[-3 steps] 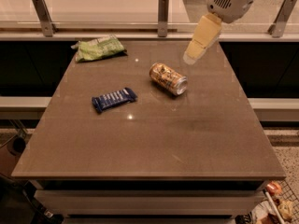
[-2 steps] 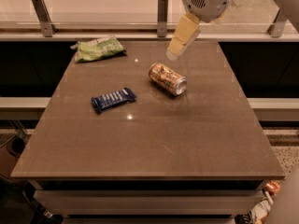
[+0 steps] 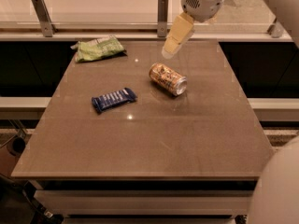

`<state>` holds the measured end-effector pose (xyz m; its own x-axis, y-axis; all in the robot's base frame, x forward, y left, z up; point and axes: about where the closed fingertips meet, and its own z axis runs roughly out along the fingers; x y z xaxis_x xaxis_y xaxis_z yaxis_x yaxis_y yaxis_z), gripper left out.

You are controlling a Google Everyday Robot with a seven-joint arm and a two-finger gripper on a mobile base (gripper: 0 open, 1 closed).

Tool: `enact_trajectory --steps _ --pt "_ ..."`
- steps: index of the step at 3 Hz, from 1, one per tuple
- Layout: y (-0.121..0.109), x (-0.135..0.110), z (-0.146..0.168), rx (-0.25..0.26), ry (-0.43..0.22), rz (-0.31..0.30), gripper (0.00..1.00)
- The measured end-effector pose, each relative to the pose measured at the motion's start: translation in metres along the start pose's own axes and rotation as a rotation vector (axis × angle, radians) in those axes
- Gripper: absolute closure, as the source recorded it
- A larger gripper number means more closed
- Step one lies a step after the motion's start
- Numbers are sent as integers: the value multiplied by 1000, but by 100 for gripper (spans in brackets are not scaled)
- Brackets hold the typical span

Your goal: Place orange can upright

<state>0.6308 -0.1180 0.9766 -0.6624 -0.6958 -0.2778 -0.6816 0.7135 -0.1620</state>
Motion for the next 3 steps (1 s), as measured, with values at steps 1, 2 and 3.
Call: enact_trajectory --steps 1,2,3 --pt "3 -14 18 -45 5 -20 0" --pt "11 -21 30 -65 24 -26 0" --pt "23 -22 45 -75 69 -18 0"
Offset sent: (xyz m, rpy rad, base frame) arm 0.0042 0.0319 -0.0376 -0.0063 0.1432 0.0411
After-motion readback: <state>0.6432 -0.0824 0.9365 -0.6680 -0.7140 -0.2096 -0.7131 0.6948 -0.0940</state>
